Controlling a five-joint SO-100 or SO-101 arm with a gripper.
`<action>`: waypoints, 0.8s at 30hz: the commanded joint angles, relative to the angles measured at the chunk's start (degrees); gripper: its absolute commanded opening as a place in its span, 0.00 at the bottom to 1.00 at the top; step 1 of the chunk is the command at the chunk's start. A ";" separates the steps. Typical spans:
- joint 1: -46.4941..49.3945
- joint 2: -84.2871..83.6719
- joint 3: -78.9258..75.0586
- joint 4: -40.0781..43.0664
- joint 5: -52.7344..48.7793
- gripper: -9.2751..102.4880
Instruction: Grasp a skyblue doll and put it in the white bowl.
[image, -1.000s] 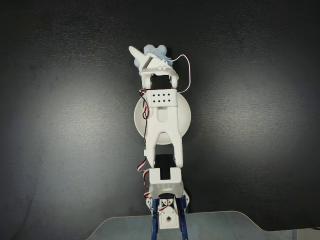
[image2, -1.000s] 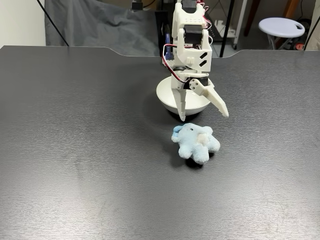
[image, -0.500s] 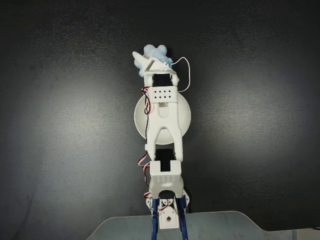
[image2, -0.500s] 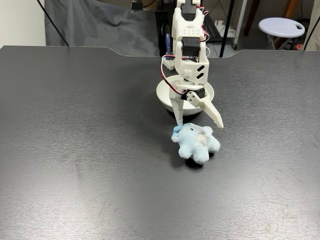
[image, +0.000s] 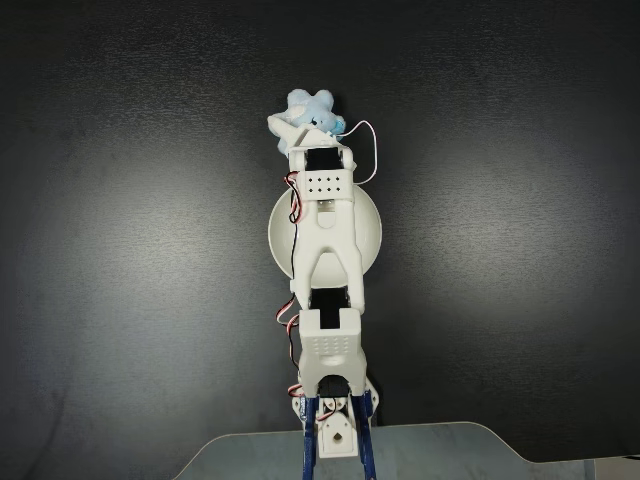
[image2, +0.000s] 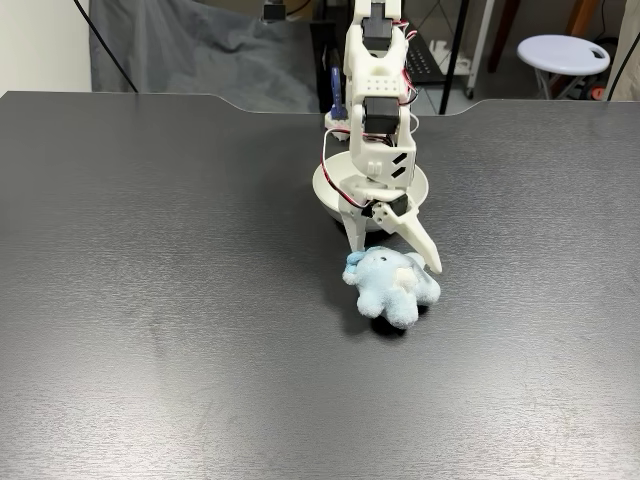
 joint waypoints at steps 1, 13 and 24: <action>0.62 1.49 -3.52 -0.88 0.09 0.62; 0.70 1.32 -3.16 -10.11 0.18 0.62; 0.79 -0.97 -3.52 -10.20 0.53 0.62</action>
